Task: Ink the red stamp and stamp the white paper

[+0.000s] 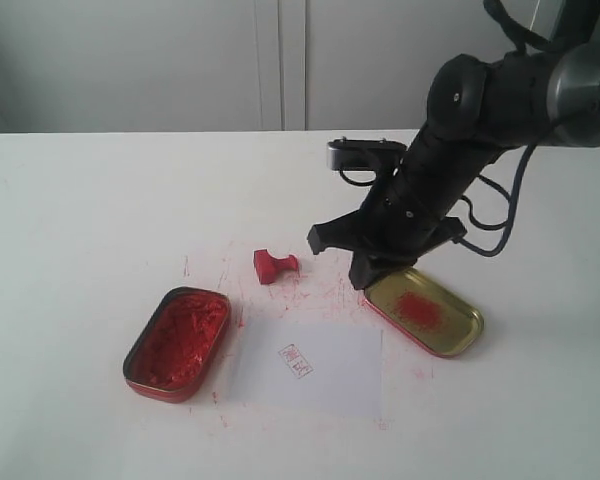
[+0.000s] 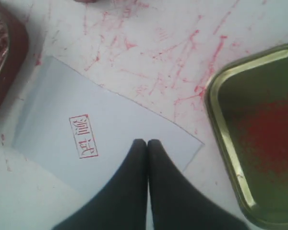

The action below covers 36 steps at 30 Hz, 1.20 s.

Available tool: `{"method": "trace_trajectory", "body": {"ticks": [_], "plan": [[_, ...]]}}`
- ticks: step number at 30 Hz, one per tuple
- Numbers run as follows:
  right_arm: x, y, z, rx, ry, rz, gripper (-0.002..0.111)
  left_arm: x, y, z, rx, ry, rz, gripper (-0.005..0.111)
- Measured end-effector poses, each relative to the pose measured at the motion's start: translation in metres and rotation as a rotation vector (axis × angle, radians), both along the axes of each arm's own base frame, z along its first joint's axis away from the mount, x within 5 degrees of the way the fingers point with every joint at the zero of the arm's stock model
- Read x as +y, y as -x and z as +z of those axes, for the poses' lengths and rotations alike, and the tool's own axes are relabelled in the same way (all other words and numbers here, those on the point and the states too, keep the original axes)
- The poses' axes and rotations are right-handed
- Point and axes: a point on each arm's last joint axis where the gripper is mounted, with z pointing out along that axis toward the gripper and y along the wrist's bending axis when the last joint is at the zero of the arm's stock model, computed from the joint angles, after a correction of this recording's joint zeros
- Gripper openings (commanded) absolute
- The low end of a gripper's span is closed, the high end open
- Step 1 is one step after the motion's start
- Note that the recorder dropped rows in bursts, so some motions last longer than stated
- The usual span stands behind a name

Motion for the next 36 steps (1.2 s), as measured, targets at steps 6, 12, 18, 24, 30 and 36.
{"method": "trace_trajectory", "body": {"ticks": [6, 12, 18, 24, 30, 36], "plan": [[-0.036, -0.011, 0.001, 0.038, 0.017, -0.111, 0.0, 0.0, 0.0, 0.0, 0.0, 0.0, 0.0, 0.0], [-0.071, -0.013, 0.023, 0.012, 0.024, -0.191, 0.0, 0.0, 0.0, 0.0, 0.0, 0.0, 0.0, 0.0], [-0.101, -0.008, 0.051, -0.065, 0.094, -0.268, 0.0, 0.0, 0.0, 0.0, 0.0, 0.0, 0.0, 0.0], [-0.122, -0.002, 0.066, -0.093, 0.139, -0.317, 0.0, 0.0, 0.0, 0.0, 0.0, 0.0, 0.0, 0.0], [-0.129, 0.014, 0.071, -0.109, 0.178, -0.327, 0.0, 0.0, 0.0, 0.0, 0.0, 0.0, 0.0, 0.0], [-0.134, 0.035, 0.078, -0.146, 0.198, -0.349, 0.0, 0.0, 0.0, 0.0, 0.0, 0.0, 0.0, 0.0]]}}
